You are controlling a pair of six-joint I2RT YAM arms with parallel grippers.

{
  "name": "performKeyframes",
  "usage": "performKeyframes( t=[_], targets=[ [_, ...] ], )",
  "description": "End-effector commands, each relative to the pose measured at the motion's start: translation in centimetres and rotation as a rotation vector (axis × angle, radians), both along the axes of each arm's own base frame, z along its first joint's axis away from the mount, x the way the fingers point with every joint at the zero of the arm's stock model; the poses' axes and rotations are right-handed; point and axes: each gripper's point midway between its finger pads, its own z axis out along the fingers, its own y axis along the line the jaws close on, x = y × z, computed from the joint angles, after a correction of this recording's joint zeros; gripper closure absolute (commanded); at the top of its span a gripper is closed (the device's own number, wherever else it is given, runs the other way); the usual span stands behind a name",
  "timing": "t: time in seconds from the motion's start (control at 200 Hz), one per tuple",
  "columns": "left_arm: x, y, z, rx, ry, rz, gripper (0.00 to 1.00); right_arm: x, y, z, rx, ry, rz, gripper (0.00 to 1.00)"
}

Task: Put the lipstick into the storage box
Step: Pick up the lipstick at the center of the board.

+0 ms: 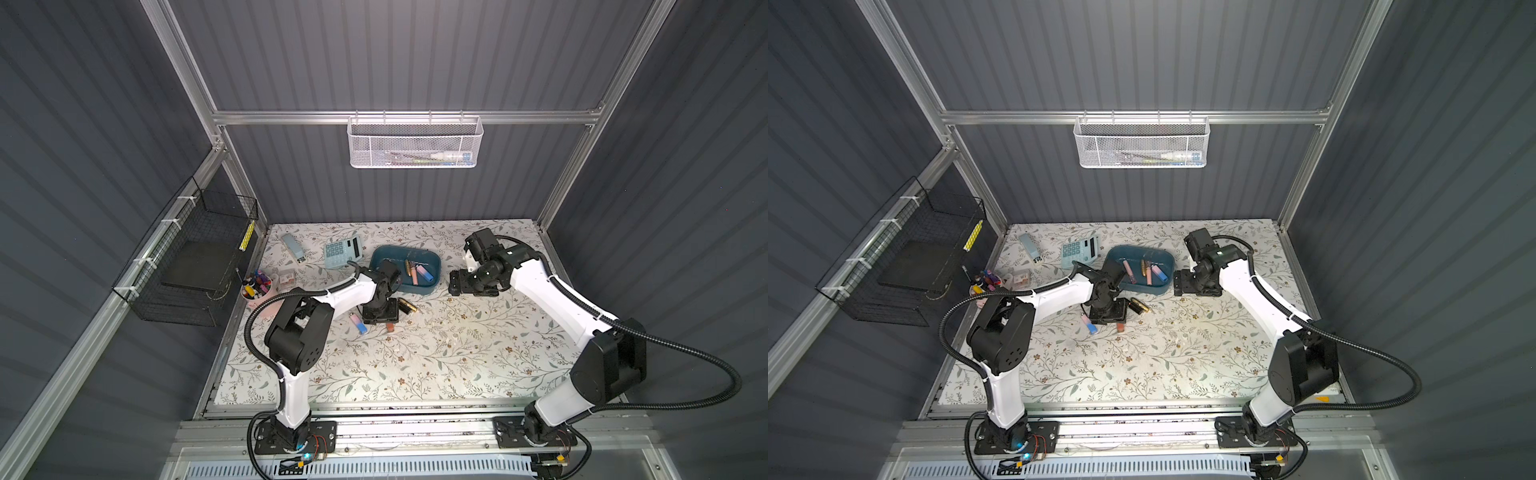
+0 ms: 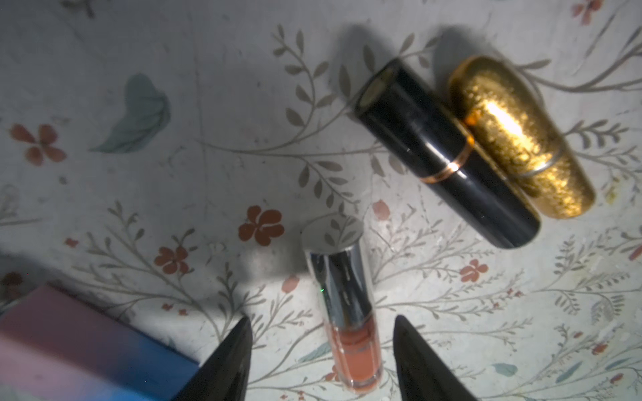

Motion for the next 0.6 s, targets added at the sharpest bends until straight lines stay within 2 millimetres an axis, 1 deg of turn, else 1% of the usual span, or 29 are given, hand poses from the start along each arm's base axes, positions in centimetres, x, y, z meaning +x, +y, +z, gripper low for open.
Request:
performKeyframes(
  t=[0.0, 0.095, 0.18, 0.295, 0.41, 0.48, 0.595],
  targets=[
    [-0.39, -0.02, -1.09, 0.011, 0.035, -0.002, 0.37, -0.67, -0.48, 0.18, -0.019, 0.004, -0.003, 0.13],
    [-0.58, 0.06, -1.64, 0.019, 0.048, -0.007, 0.4, -0.53, -0.4, 0.2, -0.016, 0.001, -0.006, 0.13],
    [-0.61, 0.1, -1.73, 0.021, 0.05, -0.011, 0.4, -0.51, -0.41, 0.14, -0.016, 0.002, -0.007, 0.13],
    [-0.5, 0.24, -1.52, 0.03, 0.043, -0.017, 0.44, -0.51, -0.41, -0.01, -0.015, 0.003, -0.01, 0.13],
    [-0.66, 0.4, -1.54, 0.038, 0.05, -0.024, 0.55, -0.43, -0.27, -0.18, -0.01, 0.004, -0.01, 0.13],
    [-0.71, 0.43, -1.53, 0.042, 0.054, -0.028, 0.66, -0.37, -0.22, -0.28, -0.008, 0.005, -0.011, 0.12],
    [-0.7, 0.52, -1.36, 0.049, 0.056, -0.03, 0.75, -0.18, -0.1, -0.44, -0.004, 0.004, -0.01, 0.12]
  ],
)
